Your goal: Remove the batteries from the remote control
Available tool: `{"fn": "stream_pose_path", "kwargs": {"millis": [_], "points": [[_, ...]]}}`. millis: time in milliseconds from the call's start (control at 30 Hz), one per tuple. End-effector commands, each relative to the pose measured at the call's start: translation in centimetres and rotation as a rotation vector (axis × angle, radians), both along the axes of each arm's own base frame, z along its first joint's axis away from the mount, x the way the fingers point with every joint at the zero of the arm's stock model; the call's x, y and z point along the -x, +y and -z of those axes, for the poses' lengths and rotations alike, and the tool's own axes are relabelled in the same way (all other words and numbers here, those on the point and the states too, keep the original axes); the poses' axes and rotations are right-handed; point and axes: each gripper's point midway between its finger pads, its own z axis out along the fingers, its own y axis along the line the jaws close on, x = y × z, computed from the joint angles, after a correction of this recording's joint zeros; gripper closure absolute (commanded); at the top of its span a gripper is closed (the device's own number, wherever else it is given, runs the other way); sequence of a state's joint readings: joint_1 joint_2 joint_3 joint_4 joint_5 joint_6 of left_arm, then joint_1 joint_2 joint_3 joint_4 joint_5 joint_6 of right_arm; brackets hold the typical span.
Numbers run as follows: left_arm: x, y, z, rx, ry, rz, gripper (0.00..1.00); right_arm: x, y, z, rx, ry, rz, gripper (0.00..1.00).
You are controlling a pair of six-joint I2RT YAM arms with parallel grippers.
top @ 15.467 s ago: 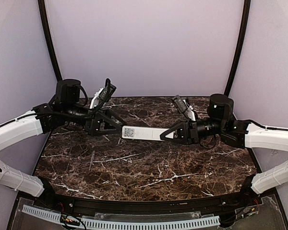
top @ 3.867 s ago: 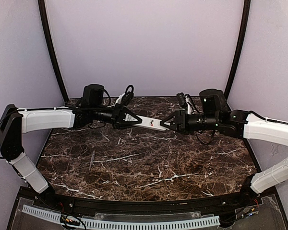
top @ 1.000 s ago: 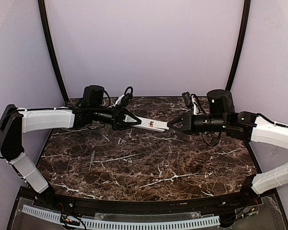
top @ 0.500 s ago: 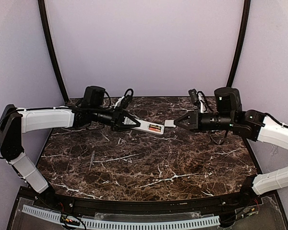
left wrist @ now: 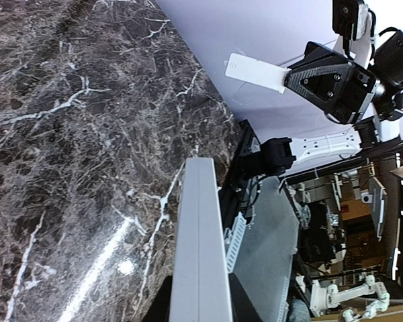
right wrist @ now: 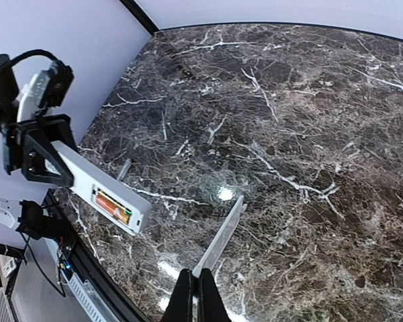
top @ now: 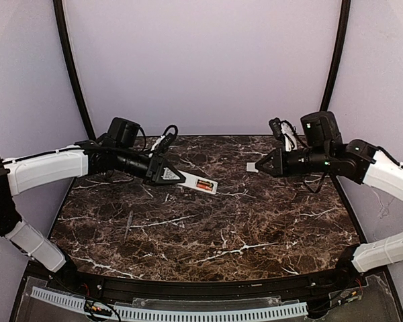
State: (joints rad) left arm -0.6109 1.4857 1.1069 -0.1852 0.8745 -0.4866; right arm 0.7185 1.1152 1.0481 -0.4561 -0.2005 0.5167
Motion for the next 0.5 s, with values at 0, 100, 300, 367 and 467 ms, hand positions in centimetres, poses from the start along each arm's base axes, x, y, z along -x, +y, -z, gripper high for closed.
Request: {"fn": "stream_pose_path", "kwargs": {"millis": [0,100,300,367,467], "points": [[0.3,2.2,0.0,-0.114,-0.135,-0.014,1.0,-1.1,-1.2,1.3,0.149,-0.007,0.021,1.0],[0.2,3.2,0.9,-0.175,-0.163,-0.035,1.0,-1.7,-1.6,2.5,0.232,0.011,0.032,1.0],[-0.3,4.5,2.0,-0.251,-0.213,-0.073,1.0,-3.0,-3.3,5.6,0.436,0.063,0.079,1.0],[-0.4,4.7,2.4,-0.263,-0.212,-0.078,1.0,-3.3,-4.0,6.8,0.505,0.09,0.096,1.0],[-0.4,4.9,2.5,-0.272,-0.212,-0.082,1.0,-3.5,-5.2,8.6,0.606,0.132,0.121,1.0]]}}
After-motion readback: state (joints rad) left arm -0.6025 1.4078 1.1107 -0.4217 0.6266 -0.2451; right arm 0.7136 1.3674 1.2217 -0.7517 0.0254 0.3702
